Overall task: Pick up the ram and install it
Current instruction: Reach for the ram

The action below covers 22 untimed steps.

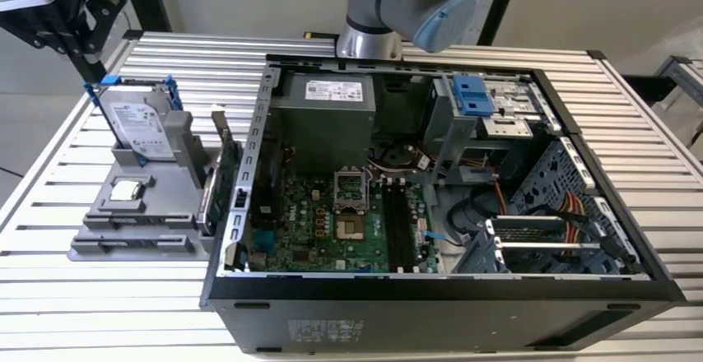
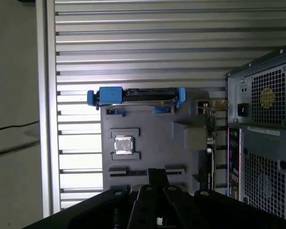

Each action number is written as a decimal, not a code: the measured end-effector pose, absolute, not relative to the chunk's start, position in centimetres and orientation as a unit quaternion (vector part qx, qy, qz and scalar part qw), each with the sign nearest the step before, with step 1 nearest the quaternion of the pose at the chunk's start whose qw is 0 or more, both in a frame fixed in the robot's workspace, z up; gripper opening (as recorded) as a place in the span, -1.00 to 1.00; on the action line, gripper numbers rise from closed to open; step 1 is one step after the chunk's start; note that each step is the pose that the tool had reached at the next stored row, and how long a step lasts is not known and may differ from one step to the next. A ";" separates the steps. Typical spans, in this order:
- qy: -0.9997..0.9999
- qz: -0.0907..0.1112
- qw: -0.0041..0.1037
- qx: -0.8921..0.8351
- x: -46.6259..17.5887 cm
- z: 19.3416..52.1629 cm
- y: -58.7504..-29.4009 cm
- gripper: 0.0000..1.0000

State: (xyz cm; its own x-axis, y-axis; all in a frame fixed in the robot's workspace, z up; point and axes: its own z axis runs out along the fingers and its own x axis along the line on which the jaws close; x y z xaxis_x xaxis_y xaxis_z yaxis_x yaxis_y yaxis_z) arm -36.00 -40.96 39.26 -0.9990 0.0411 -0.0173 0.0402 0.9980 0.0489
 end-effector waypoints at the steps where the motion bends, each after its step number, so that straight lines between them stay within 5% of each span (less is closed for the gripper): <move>1: 0.999 0.024 0.009 0.020 -36.0 39.3 -41.1 -1.00; 22: 0.999 0.024 0.007 0.020 -36.0 39.3 -43.5 -1.00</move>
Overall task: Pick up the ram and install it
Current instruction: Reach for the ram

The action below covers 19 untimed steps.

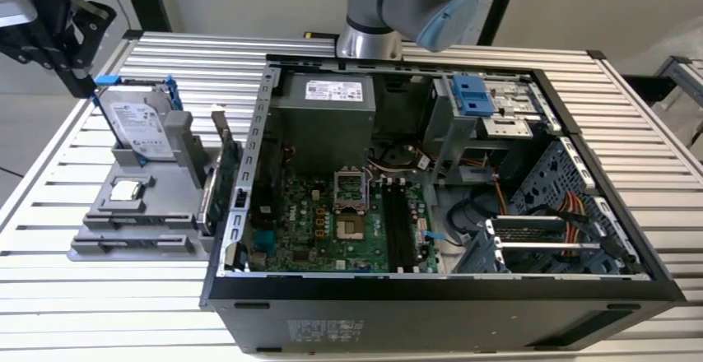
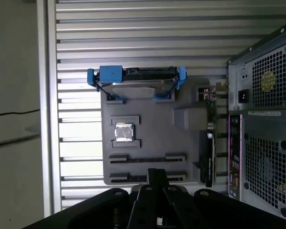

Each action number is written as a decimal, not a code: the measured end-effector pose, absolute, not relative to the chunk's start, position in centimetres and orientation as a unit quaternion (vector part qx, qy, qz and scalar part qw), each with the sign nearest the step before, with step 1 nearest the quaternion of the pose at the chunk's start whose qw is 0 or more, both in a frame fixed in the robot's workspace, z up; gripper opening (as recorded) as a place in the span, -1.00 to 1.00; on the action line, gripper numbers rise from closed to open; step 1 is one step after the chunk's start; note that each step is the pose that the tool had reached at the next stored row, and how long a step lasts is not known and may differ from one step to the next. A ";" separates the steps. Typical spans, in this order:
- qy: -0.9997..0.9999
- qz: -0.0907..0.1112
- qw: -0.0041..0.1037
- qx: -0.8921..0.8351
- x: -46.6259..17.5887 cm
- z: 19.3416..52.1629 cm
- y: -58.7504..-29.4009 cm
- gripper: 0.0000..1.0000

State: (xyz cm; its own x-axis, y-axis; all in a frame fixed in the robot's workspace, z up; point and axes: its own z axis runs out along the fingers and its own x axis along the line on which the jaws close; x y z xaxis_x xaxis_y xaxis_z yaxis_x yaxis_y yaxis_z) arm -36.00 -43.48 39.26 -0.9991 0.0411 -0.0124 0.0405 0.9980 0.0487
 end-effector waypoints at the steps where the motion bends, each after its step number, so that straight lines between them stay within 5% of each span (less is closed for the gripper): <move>1: 0.999 0.024 0.007 0.020 -36.0 39.3 -43.6 -1.00; 19: 0.999 0.024 0.005 0.020 -36.0 39.3 -45.4 -1.00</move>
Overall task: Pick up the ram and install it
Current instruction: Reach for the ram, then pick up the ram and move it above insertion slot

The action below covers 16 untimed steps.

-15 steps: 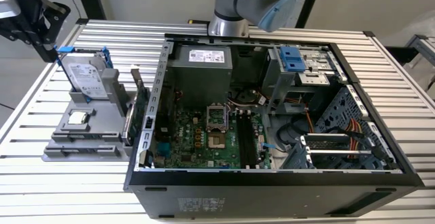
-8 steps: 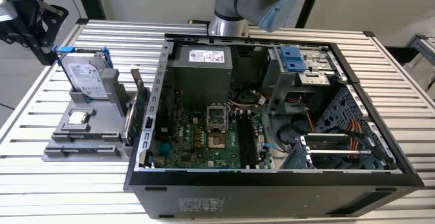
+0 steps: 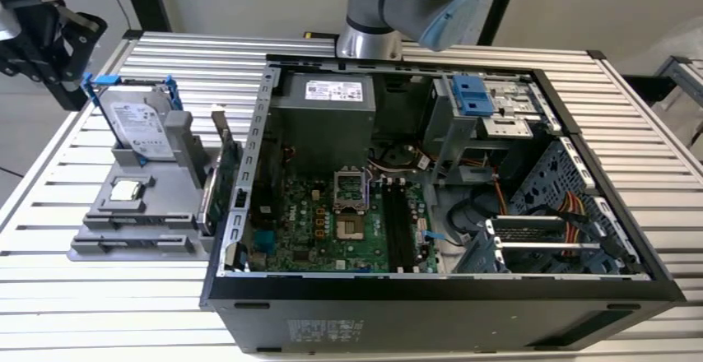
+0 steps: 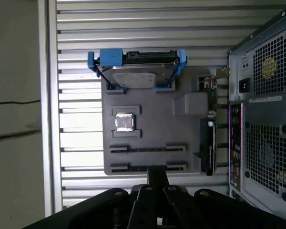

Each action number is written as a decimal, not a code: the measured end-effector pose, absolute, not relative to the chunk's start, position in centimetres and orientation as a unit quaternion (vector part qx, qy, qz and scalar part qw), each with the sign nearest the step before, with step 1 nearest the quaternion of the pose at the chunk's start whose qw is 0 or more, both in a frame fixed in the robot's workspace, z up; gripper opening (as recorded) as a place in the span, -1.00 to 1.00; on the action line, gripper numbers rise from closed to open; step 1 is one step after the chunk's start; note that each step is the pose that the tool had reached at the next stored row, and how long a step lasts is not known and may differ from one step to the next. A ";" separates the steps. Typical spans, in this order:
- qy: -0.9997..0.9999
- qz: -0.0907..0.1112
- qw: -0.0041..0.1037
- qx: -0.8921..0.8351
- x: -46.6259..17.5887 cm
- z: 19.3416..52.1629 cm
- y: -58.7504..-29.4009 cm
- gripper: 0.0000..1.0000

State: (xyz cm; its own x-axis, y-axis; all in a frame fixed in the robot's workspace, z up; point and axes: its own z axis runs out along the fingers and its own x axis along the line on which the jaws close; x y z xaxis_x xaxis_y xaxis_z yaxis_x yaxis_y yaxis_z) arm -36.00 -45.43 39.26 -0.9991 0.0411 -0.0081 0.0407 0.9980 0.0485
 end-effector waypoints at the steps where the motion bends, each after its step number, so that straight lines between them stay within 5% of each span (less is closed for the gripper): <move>1: 0.999 0.024 0.004 0.020 -36.0 39.3 -45.5 -1.00; 16: 0.999 0.024 0.002 0.020 -36.0 39.3 -47.2 -1.00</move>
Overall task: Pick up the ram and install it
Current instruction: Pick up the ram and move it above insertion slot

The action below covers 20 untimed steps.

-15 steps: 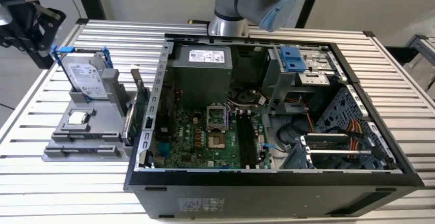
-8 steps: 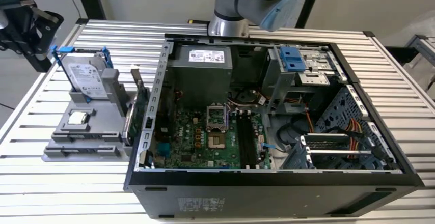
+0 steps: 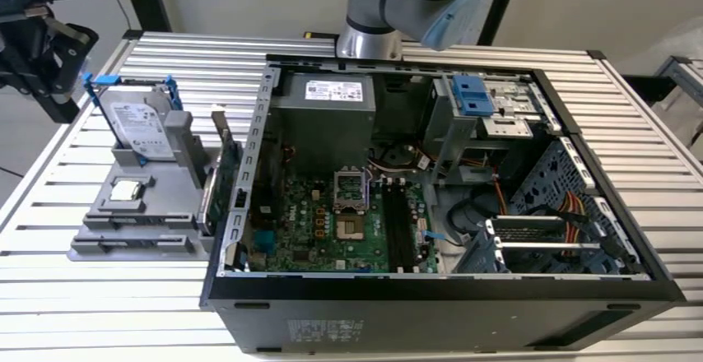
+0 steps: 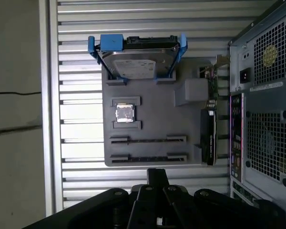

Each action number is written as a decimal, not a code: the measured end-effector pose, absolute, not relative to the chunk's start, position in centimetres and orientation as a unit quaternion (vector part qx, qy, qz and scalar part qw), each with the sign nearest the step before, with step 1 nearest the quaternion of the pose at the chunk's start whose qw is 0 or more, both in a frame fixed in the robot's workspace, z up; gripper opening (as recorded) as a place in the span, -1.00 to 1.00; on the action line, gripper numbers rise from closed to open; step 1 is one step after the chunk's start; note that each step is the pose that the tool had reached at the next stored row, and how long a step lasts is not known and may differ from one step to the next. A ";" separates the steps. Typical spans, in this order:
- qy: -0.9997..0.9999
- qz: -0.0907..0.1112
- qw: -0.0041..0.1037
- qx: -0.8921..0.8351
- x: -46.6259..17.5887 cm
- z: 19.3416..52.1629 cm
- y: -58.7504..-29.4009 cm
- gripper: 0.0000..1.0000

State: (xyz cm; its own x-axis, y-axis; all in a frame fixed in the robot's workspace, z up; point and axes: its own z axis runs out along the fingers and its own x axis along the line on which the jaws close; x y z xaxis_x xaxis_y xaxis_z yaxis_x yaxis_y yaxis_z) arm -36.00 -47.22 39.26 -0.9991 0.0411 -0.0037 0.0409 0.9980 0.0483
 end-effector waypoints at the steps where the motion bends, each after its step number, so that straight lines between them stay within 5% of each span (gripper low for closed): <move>1: 0.999 0.024 0.002 0.021 -36.0 39.3 -47.3 -1.00; 20: 1.000 0.025 0.001 0.018 -36.0 39.3 -49.8 -1.00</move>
State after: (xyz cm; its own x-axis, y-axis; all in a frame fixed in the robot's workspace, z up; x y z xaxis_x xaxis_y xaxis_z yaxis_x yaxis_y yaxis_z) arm -36.00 -49.76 39.26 -0.9993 0.0368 -0.0016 0.0366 0.9981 0.0492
